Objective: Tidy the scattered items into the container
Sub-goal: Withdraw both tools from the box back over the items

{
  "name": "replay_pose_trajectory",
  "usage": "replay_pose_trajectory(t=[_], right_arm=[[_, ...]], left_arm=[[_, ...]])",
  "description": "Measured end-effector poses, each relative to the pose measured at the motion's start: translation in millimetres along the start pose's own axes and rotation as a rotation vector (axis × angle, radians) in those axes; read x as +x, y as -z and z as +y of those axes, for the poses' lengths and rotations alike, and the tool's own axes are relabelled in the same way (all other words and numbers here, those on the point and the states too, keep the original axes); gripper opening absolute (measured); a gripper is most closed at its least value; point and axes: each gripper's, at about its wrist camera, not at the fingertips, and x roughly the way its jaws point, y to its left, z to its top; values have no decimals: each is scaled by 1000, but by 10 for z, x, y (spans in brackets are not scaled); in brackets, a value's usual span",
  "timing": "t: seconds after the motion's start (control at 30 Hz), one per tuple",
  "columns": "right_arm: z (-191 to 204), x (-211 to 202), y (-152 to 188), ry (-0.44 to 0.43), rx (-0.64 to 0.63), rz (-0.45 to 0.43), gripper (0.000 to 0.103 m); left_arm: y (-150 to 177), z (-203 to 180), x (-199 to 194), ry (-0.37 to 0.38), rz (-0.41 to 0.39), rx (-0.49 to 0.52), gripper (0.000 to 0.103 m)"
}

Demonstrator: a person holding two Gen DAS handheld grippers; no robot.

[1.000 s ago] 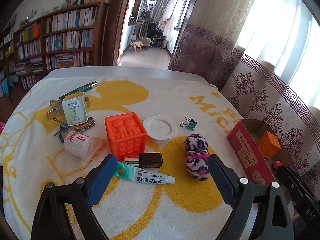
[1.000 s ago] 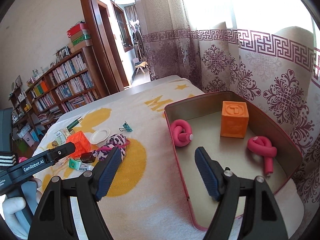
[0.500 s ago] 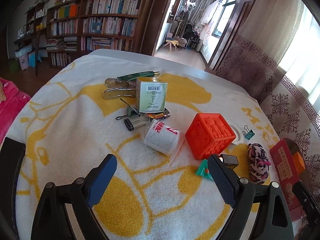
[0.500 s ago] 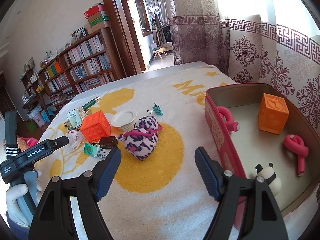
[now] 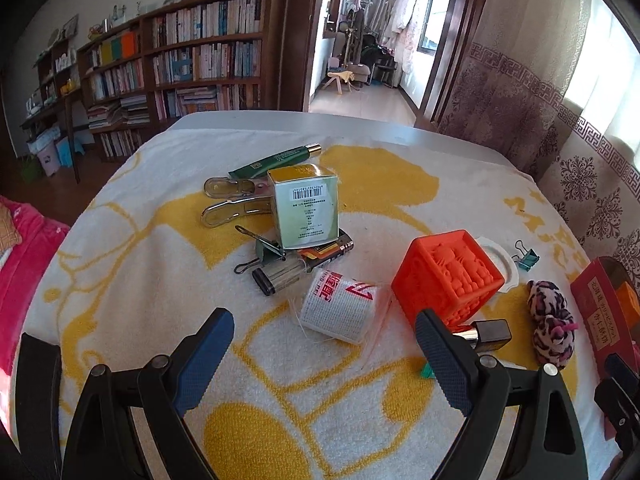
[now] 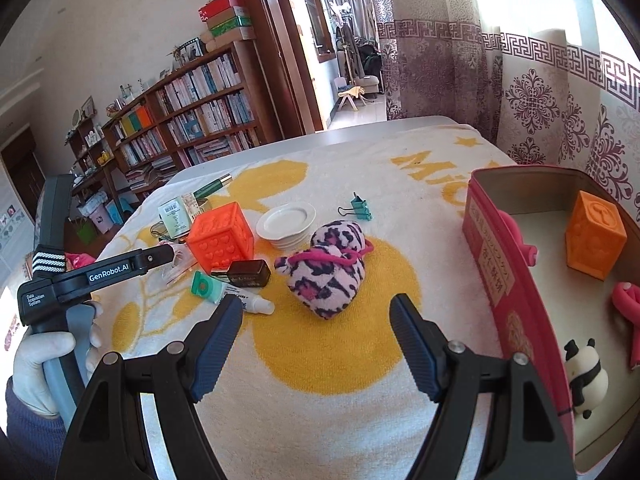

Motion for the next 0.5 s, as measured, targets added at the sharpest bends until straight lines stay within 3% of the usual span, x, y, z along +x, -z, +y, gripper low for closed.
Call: replay_pose_trajectory(t=[0.1, 0.23, 0.37, 0.43, 0.5], right_arm=[[-13, 10, -21, -14, 14, -4, 79], [-10, 44, -40, -17, 24, -2, 79], [28, 70, -44, -11, 7, 5, 79], [41, 91, -47, -11, 8, 12, 79], [41, 128, -43, -25, 24, 30, 79]], left_arm=[[-116, 13, 147, 4, 37, 38, 94], [-71, 0, 260, 70, 64, 22, 94], [-31, 35, 383, 76, 100, -17, 93], [-49, 83, 386, 86, 90, -48, 86], [-49, 110, 388, 68, 80, -54, 67]])
